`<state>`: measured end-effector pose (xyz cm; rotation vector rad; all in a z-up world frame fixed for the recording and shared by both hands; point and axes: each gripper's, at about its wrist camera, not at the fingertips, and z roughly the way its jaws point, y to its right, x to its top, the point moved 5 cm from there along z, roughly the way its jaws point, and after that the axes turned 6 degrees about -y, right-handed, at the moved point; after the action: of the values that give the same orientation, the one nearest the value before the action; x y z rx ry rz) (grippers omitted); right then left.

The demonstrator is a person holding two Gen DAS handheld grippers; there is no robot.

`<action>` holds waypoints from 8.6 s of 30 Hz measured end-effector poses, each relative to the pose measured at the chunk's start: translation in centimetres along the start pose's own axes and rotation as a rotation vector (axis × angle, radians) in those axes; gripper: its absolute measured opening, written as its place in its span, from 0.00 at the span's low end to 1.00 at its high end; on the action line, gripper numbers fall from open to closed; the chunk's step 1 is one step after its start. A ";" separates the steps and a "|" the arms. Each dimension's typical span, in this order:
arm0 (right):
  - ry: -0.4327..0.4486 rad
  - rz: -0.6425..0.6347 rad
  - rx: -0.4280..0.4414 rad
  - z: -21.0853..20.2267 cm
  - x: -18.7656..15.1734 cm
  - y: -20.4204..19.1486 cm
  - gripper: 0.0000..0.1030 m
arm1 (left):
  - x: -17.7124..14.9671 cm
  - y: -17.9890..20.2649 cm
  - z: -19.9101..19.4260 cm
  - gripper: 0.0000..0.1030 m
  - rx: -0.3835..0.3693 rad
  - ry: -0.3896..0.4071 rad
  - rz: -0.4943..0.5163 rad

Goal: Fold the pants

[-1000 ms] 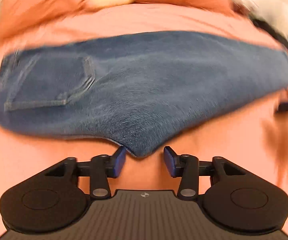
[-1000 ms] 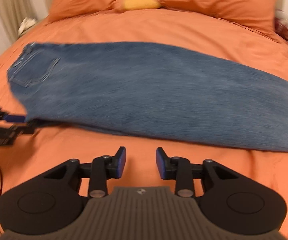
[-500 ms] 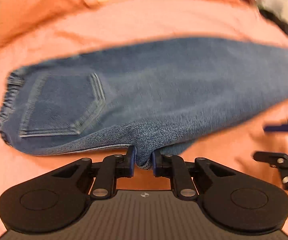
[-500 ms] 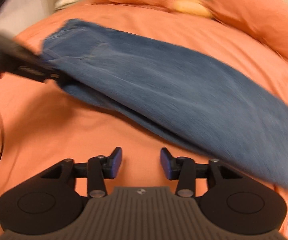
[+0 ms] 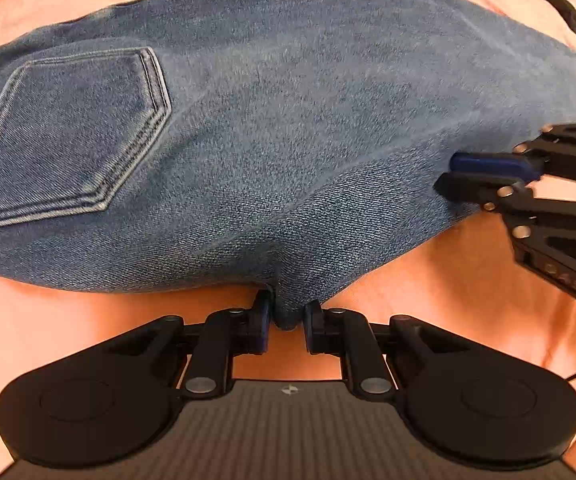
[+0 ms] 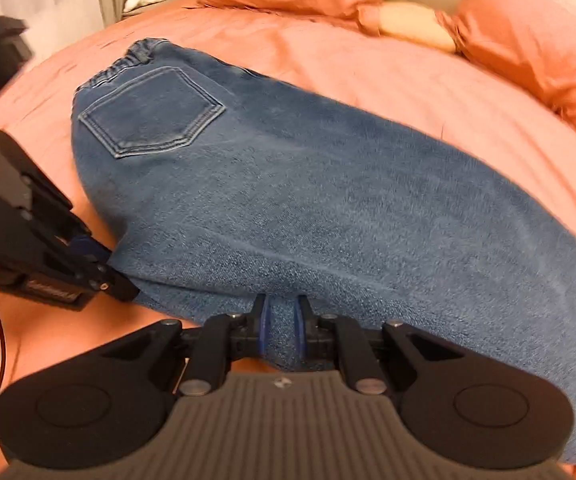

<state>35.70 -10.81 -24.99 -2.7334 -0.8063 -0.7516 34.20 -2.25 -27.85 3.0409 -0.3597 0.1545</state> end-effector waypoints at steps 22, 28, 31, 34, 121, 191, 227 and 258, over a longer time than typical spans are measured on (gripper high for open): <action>-0.039 0.492 -0.118 -8.1 -8.6 14.0 0.34 | -2.1 -0.5 -5.0 0.22 0.027 0.109 0.191; 0.100 0.953 -0.220 -14.3 -16.5 26.6 0.37 | 2.0 2.7 -7.1 0.29 0.035 0.213 0.249; 0.159 1.094 -0.266 -16.3 -20.4 31.4 0.37 | 3.8 5.5 -6.1 0.29 0.018 0.241 0.301; 0.203 1.203 -0.277 -17.2 -23.3 35.0 0.37 | 5.4 9.0 -5.3 0.31 -0.018 0.259 0.354; -0.027 0.302 -0.080 -6.0 0.5 9.4 0.10 | 6.2 6.2 -5.7 0.22 0.176 0.209 0.474; -0.025 0.377 -0.243 -15.2 -3.5 22.7 0.24 | 13.9 11.4 -11.8 0.13 -0.027 0.428 0.348; -0.110 0.492 -0.211 -4.2 3.4 28.7 0.07 | 15.7 6.0 -1.0 0.19 0.062 0.180 0.315; -0.243 0.445 -0.189 -8.0 -4.0 22.2 0.08 | 9.0 7.2 -2.2 0.29 0.079 0.152 0.358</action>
<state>41.79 -33.63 -21.19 -3.0484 -0.1466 -0.4249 41.05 -11.07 -24.24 2.9833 -0.9004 0.4262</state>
